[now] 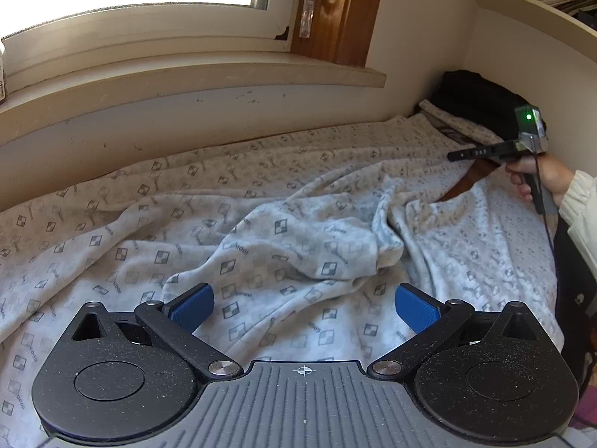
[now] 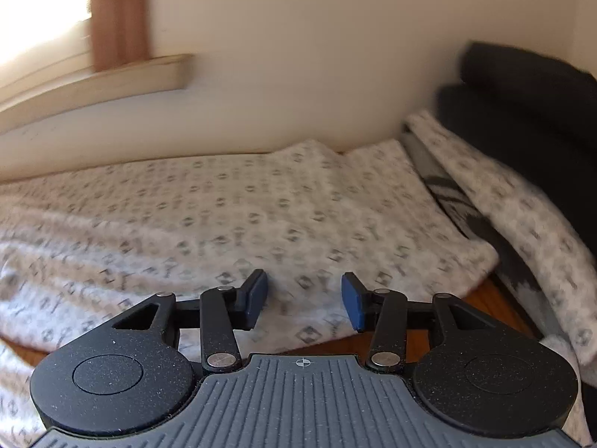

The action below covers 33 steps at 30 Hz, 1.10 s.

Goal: Fold clothes

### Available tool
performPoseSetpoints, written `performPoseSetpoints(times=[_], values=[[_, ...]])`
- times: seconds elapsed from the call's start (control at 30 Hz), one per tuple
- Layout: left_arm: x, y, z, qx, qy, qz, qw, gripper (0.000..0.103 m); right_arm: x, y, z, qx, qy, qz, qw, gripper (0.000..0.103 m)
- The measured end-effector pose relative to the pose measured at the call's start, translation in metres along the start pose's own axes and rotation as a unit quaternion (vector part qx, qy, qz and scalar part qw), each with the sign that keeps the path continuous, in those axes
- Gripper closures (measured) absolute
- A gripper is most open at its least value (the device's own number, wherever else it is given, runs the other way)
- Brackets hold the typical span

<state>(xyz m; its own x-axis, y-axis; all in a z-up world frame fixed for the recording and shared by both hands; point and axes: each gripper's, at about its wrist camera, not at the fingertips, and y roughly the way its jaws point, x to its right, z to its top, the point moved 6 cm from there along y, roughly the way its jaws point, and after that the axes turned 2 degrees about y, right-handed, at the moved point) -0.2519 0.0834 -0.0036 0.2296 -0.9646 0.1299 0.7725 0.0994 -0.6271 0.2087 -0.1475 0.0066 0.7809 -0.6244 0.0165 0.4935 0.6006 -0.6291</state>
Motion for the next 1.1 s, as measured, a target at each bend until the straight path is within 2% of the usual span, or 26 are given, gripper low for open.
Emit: performPoseSetpoints(times=[0.27, 0.37, 0.5, 0.57, 0.73, 0.83, 0.87, 0.9, 0.97, 1.1], values=[[-0.012, -0.004, -0.009, -0.004, -0.006, -0.002, 1.0, 0.0, 0.03, 0.014, 0.008, 0.0, -0.029, -0.115, 0.993, 0.058], [-0.013, -0.005, -0.006, 0.001, -0.005, -0.004, 1.0, 0.0, 0.032, 0.016, 0.01, -0.003, -0.032, -0.13, 0.991, 0.058], [-0.019, -0.003, 0.013, 0.017, -0.007, -0.002, 0.9998, 0.0, 0.022, 0.012, 0.011, 0.003, -0.04, -0.112, 0.993, 0.056], [-0.028, 0.004, 0.029, 0.024, -0.007, 0.005, 0.9997, 0.0, 0.012, 0.009, 0.012, 0.01, -0.034, -0.066, 0.997, 0.052], [-0.048, 0.033, 0.065, 0.022, 0.006, -0.004, 0.9997, 0.001, -0.006, 0.009, 0.006, 0.006, -0.056, -0.03, 0.998, 0.051], [-0.048, 0.056, 0.073, 0.005, 0.009, -0.017, 0.9998, 0.018, -0.005, 0.011, 0.007, 0.001, -0.024, 0.007, 1.0, 0.052], [-0.048, 0.064, 0.073, -0.002, 0.002, -0.026, 0.9997, 0.036, -0.006, 0.011, 0.007, -0.001, -0.012, 0.022, 1.0, 0.052], [-0.049, 0.071, 0.074, -0.008, -0.003, -0.032, 0.9995, 0.049, -0.006, 0.012, 0.006, -0.002, -0.006, 0.029, 1.0, 0.051], [-0.046, 0.082, 0.074, -0.022, 0.005, -0.027, 0.9994, 0.058, -0.006, 0.013, 0.004, 0.008, -0.007, 0.03, 0.999, 0.05], [-0.038, 0.091, 0.068, -0.024, 0.031, -0.028, 0.9989, 0.06, -0.008, 0.006, -0.002, 0.026, 0.007, 0.041, 0.999, 0.046]])
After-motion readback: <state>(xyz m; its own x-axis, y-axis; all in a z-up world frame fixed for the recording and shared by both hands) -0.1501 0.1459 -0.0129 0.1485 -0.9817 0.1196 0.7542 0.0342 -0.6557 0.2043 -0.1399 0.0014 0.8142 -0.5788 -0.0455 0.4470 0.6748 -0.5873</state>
